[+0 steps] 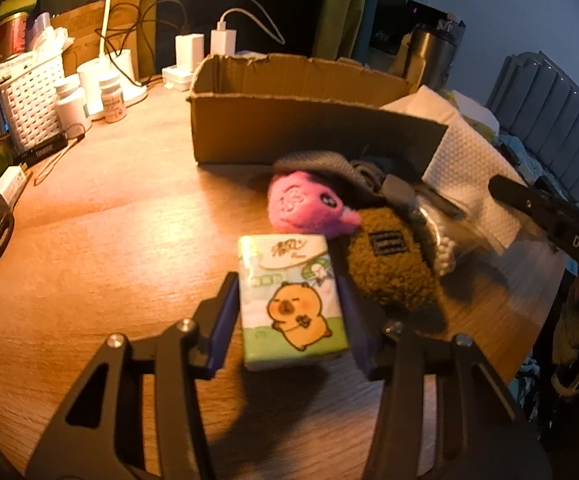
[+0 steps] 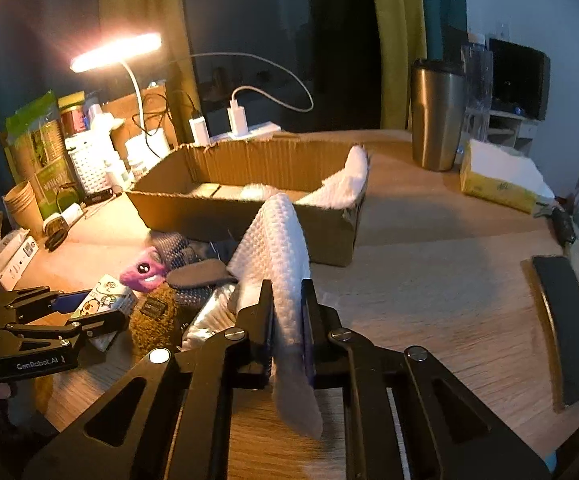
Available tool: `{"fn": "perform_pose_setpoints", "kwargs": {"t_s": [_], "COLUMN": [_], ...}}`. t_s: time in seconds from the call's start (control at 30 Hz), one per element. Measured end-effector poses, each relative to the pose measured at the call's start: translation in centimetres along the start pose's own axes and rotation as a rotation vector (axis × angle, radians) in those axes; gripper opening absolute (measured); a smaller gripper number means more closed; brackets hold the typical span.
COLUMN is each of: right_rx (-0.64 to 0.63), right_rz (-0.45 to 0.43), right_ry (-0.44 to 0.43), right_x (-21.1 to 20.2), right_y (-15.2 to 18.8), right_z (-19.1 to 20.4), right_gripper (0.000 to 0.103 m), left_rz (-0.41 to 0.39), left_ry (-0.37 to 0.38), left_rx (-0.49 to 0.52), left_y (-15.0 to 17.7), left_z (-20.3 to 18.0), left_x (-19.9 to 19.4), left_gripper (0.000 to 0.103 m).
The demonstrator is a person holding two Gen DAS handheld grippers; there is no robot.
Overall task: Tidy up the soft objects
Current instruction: 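Grasp the capybara tissue pack with the left tool while the right tool grasps another white towel, then carry the tissue pack into the box with the left tool while the right tool carries the towel there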
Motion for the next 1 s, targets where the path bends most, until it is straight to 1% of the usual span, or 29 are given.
{"fn": "perform_pose_setpoints", "kwargs": {"t_s": [0.27,0.5,0.77,1.0], "right_rx": [-0.021,-0.035,-0.037,-0.045], "right_rz": [-0.045,-0.071,-0.089,-0.098], "right_ry": [-0.004,-0.002,0.005,0.007], "right_x": [-1.6,-2.3,-2.3,-1.5], "right_y": [-1.6,-3.1,-4.7,-6.3], "right_z": [0.8,0.8,0.4,0.1], "right_gripper": [0.013,0.013,0.013,0.013], "left_rz": [-0.062,-0.131,-0.179,-0.223], "left_ry": [0.019,0.019,0.02,0.019], "left_rx": [-0.009,-0.016,-0.01,0.0], "left_y": [-1.5,-3.4,-5.6,-8.1], "left_z": [0.1,0.3,0.5,0.7], "left_x": [-1.9,-3.4,-4.2,-4.6], "left_gripper": [0.05,0.05,0.05,0.05]}}
Point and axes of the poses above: each gripper's, at about its wrist camera, not at the fingertips, and x roughly the way its jaws point, z to its left, y to its underside, the point moved 9 cm from there along x, roughly the way its jaws point, and after that the axes turned 1 degree about -x, right-handed, at the moved point
